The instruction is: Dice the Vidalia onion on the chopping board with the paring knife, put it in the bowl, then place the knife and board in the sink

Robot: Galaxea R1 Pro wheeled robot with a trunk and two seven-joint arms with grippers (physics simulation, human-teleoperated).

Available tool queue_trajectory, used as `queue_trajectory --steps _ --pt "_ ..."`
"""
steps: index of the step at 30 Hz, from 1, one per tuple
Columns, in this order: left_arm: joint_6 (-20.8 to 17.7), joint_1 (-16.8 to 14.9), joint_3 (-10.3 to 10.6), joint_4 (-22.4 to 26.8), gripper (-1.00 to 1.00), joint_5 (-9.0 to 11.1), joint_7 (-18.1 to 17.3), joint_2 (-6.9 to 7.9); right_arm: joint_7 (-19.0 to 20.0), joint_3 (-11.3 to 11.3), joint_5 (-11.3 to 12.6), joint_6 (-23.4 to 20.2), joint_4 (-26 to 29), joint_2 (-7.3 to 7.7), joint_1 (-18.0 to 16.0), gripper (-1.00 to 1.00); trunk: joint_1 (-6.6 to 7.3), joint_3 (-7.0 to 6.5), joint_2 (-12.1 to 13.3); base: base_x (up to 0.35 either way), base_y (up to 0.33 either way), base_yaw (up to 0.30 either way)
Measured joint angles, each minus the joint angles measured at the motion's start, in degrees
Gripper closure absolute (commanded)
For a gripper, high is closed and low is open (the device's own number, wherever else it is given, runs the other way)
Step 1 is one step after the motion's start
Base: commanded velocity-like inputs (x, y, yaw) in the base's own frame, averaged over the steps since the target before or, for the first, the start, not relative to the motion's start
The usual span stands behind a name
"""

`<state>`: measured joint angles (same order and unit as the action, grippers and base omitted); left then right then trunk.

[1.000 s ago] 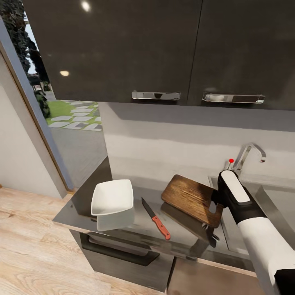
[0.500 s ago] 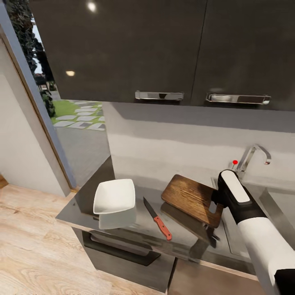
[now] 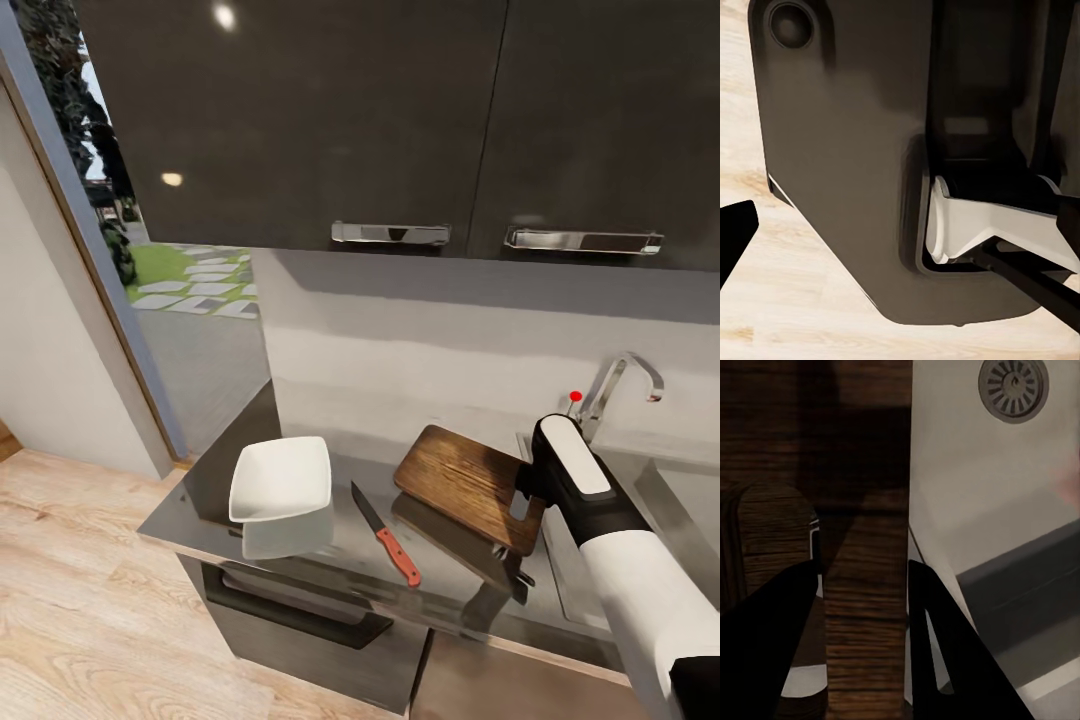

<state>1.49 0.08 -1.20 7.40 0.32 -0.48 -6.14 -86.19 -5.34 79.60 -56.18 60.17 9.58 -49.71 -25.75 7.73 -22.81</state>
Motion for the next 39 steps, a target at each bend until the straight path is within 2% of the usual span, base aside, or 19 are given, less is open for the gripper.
queue_trajectory --steps 11,13,14,16,20,33,39 --pt "0.0 0.0 0.0 0.0 -1.0 0.0 0.01 -0.08 -0.05 0.14 0.36 -0.62 0.09 0.01 0.01 1.0 0.0 0.0 0.0 0.0 0.0 0.0" --pt "0.0 0.0 0.0 0.0 -1.0 0.0 0.01 -0.09 -0.06 0.11 2.17 -0.67 0.09 0.01 0.02 1.0 0.0 0.0 0.0 0.0 0.0 0.0" --pt "0.0 -0.01 0.0 -0.01 -1.0 0.0 0.01 -0.09 -0.09 0.03 5.17 -0.73 0.08 -0.01 0.02 1.0 0.0 0.0 0.0 0.0 0.0 0.0" --pt "0.0 0.0 0.0 0.0 -1.0 0.0 0.01 -0.09 -0.2 0.0 8.16 -0.92 0.09 0.01 0.02 1.0 0.0 0.0 0.0 0.0 0.0 0.0" --pt "0.0 0.0 0.0 0.0 -1.0 0.0 0.0 -0.09 -0.35 0.03 10.9 -1.49 0.09 0.02 0.02 1.0 0.0 0.0 0.0 0.0 0.0 0.0" --pt "0.0 0.0 0.0 0.0 -1.0 0.0 -0.07 -0.09 -0.55 0.13 11.51 -1.68 0.08 0.07 0.02 1.0 0.0 0.19 0.0 0.0 0.0 0.0" --pt "0.0 0.0 0.0 0.0 -1.0 0.0 -0.07 -0.09 -0.54 0.15 11.19 -1.66 0.07 1.2 0.02 1.0 0.0 0.23 0.0 0.0 0.0 0.0"
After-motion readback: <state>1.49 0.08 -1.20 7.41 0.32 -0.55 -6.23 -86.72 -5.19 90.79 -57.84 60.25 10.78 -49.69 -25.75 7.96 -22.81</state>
